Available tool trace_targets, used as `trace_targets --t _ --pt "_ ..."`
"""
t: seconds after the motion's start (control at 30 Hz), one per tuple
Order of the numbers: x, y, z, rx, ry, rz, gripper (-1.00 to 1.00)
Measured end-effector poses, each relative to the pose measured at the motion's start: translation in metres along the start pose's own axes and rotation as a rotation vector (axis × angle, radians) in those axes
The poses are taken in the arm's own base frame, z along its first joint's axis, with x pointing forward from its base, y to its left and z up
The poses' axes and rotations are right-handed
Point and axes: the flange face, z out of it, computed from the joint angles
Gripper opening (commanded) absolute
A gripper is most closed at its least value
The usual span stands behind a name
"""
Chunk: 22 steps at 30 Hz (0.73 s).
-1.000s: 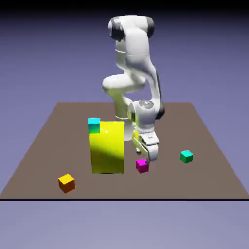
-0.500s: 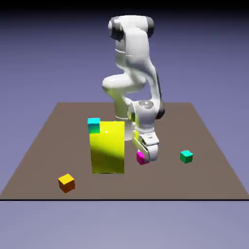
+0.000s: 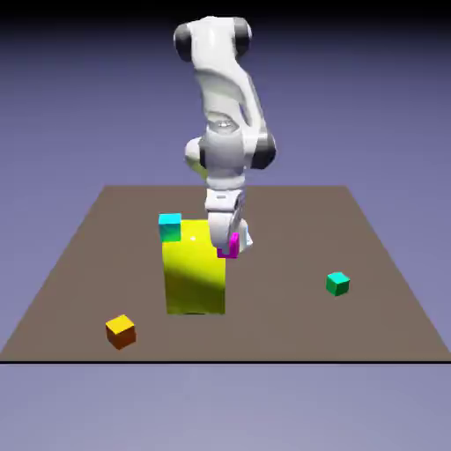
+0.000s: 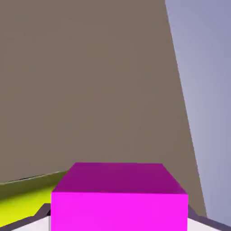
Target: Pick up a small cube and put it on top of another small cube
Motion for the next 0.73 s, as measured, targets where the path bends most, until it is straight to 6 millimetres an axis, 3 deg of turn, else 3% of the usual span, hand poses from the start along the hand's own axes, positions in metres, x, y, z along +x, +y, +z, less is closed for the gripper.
trace_targets --t 0.13,0.27,0.3,0.37,0.5,0.53,0.6,0.73 --pt "-0.035 0.033 -0.049 0.002 -0.012 0.161 -1.0" --pt "-0.083 0.06 -0.092 0.001 -0.034 0.319 -1.0" --pt "-0.098 0.063 -0.095 -0.011 -0.063 0.325 -1.0" --pt "-0.109 0.062 -0.093 -0.027 -0.098 0.309 -1.0" --pt "-0.115 0.064 -0.033 -0.027 -0.098 0.31 -1.0" --pt "-0.116 0.063 -0.023 -0.027 -0.098 0.309 1.0" --pt "-0.116 0.063 -0.023 -0.029 -0.097 0.309 1.0" --pt "-0.11 0.063 -0.083 -0.029 -0.098 0.31 1.0"
